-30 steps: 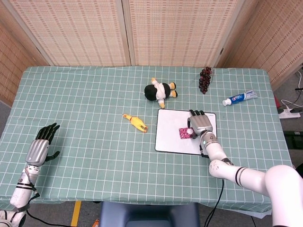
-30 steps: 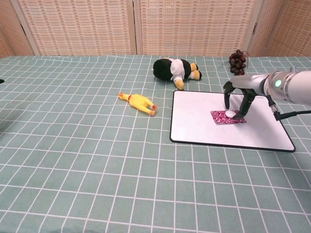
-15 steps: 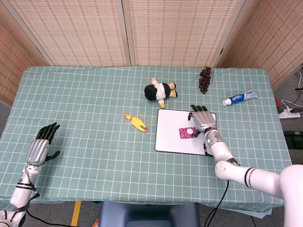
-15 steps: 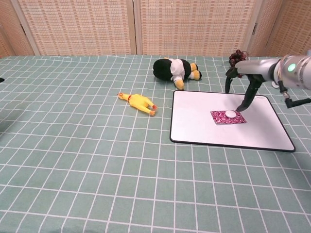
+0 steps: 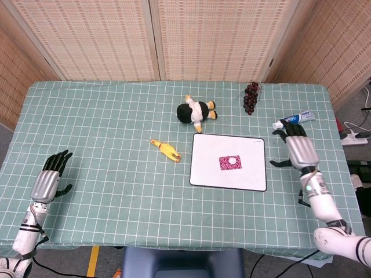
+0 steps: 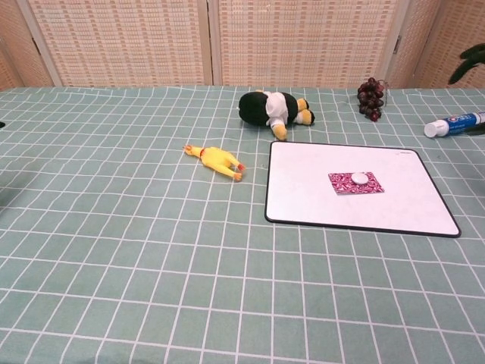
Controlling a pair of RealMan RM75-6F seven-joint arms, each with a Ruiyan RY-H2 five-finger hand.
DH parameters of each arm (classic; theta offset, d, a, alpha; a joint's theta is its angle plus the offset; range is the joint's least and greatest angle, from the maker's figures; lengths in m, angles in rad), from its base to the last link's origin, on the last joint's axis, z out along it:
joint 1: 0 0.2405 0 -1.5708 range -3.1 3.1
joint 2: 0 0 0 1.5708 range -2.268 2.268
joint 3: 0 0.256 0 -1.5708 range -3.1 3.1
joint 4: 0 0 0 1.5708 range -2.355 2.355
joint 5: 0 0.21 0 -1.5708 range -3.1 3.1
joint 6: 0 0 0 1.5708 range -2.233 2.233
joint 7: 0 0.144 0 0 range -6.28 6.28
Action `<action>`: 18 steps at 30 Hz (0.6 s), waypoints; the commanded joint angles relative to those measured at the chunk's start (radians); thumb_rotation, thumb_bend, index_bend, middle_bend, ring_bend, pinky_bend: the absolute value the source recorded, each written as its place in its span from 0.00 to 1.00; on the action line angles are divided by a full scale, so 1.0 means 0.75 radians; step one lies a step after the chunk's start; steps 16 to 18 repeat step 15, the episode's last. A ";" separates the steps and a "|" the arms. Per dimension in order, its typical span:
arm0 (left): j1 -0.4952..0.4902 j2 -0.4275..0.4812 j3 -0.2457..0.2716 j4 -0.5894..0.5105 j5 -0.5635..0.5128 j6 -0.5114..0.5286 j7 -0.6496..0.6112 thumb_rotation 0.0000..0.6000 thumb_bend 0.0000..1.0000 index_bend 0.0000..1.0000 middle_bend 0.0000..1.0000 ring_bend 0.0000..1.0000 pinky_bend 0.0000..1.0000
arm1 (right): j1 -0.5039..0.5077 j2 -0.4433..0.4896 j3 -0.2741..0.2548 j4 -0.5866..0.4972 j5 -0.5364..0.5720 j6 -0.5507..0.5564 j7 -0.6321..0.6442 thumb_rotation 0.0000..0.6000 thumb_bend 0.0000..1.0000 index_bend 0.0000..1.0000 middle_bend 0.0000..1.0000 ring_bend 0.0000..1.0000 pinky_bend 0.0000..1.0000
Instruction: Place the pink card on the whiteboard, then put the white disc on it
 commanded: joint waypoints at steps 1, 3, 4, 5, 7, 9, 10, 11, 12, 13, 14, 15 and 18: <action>0.004 -0.004 0.000 -0.001 0.004 0.017 0.014 1.00 0.19 0.00 0.00 0.00 0.00 | -0.274 -0.162 -0.084 0.486 -0.246 0.275 0.330 0.84 0.00 0.22 0.00 0.00 0.00; 0.005 -0.008 0.000 -0.001 0.004 0.024 0.026 1.00 0.19 0.00 0.00 0.00 0.00 | -0.329 -0.251 -0.079 0.666 -0.273 0.326 0.434 0.83 0.00 0.20 0.00 0.00 0.00; 0.005 -0.009 -0.001 -0.004 0.004 0.027 0.035 1.00 0.19 0.00 0.00 0.00 0.00 | -0.347 -0.286 -0.076 0.736 -0.282 0.340 0.474 0.83 0.00 0.19 0.00 0.00 0.00; 0.005 -0.011 -0.003 -0.005 0.003 0.027 0.044 1.00 0.19 0.00 0.00 0.00 0.00 | -0.367 -0.328 -0.070 0.821 -0.292 0.354 0.517 0.84 0.00 0.19 0.00 0.00 0.00; 0.004 -0.013 -0.005 -0.009 0.001 0.028 0.056 1.00 0.19 0.00 0.00 0.00 0.00 | -0.383 -0.380 -0.054 0.930 -0.299 0.348 0.570 0.84 0.00 0.19 0.00 0.00 0.00; 0.002 -0.014 -0.003 -0.012 0.004 0.026 0.064 1.00 0.19 0.00 0.00 0.00 0.00 | -0.382 -0.410 -0.036 0.994 -0.303 0.329 0.602 0.85 0.00 0.19 0.00 0.00 0.00; 0.001 -0.014 -0.001 -0.014 0.006 0.026 0.066 1.00 0.19 0.00 0.00 0.00 0.00 | -0.380 -0.423 -0.029 1.022 -0.305 0.315 0.615 0.85 0.00 0.18 0.00 0.00 0.00; 0.000 -0.015 0.002 -0.016 0.009 0.026 0.071 1.00 0.19 0.00 0.00 0.00 0.00 | -0.379 -0.436 -0.023 1.054 -0.309 0.294 0.634 0.85 0.00 0.18 0.00 0.00 0.00; 0.001 -0.015 0.004 -0.016 0.011 0.027 0.073 1.00 0.19 0.00 0.00 0.00 0.00 | -0.378 -0.444 -0.020 1.072 -0.314 0.279 0.650 0.85 0.00 0.17 0.00 0.00 0.00; 0.001 -0.015 0.006 -0.017 0.012 0.026 0.073 1.00 0.19 0.00 0.00 0.00 0.00 | -0.378 -0.449 -0.016 1.086 -0.319 0.266 0.668 0.85 0.00 0.17 0.00 0.00 0.00; 0.001 -0.014 0.007 -0.018 0.014 0.027 0.074 1.00 0.19 0.00 0.00 0.00 0.00 | -0.377 -0.454 -0.012 1.101 -0.326 0.256 0.687 0.85 0.00 0.16 0.00 0.00 0.00; 0.002 -0.014 0.006 -0.019 0.013 0.029 0.073 1.00 0.19 0.00 0.00 0.00 0.00 | -0.377 -0.458 -0.007 1.111 -0.334 0.257 0.697 0.85 0.00 0.16 0.00 0.00 0.00; 0.002 -0.014 0.006 -0.019 0.013 0.029 0.073 1.00 0.19 0.00 0.00 0.00 0.00 | -0.377 -0.458 -0.007 1.111 -0.334 0.257 0.697 0.85 0.00 0.16 0.00 0.00 0.00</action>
